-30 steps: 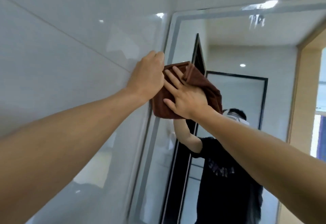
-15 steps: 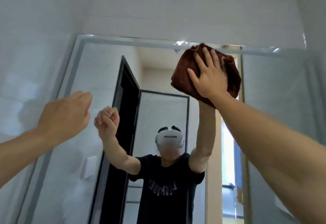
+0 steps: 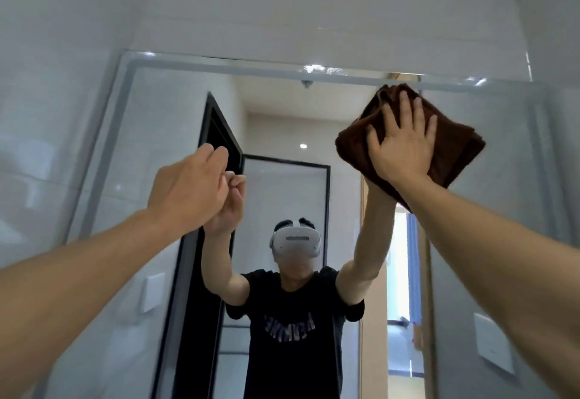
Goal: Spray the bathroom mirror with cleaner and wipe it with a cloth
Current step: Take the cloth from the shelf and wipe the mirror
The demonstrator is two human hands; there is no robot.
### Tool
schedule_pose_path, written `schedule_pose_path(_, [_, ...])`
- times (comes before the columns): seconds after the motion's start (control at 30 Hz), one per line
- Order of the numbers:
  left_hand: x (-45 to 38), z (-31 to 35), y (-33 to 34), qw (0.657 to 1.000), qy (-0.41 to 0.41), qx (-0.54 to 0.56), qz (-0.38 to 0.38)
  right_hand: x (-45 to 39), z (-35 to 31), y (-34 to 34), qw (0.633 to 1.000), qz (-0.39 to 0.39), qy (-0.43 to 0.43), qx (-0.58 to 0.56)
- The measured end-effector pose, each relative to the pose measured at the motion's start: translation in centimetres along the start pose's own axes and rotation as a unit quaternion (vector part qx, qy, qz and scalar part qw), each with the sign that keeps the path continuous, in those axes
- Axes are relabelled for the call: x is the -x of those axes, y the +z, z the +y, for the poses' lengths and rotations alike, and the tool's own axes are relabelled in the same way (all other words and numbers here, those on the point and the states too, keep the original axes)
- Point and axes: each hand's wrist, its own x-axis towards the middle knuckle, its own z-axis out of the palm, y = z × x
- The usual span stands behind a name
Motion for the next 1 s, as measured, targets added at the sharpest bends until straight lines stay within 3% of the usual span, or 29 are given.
schedule_pose_path(0.13, [-0.5, -1.1, -0.4, 1.0, -0.021, 0.008, -0.003, 2.6, -10.5, 1.7, 0.991, -0.008, -0.136, -0.002])
schedule_pose_path(0.33, [1.5, -5.6, -1.9, 0.997, -0.068, 0.029, 0.018, 12.0, -25.1, 4.6, 0.947, -0.053, -0.311, -0.057])
schedule_pose_path(0.5, [5.1, -10.7, -2.7, 0.993, -0.119, 0.013, 0.01, 15.8, -28.6, 5.9, 0.94, -0.088, -0.32, -0.084])
schedule_pose_path(0.7, [6.7, -9.6, -2.4, 0.988, -0.142, 0.054, -0.003, 13.3, -19.8, 4.1, 0.96, -0.063, -0.268, -0.059])
schedule_pose_path(0.87, [5.6, -2.9, 0.0, 0.988, -0.105, 0.109, 0.007, 11.3, -4.4, 1.7, 0.992, -0.034, -0.123, -0.01])
schedule_pose_path(1.0, [5.2, 4.1, 2.5, 0.989, -0.006, 0.143, 0.036, 12.9, 7.5, 0.0, 0.999, 0.005, 0.031, 0.034])
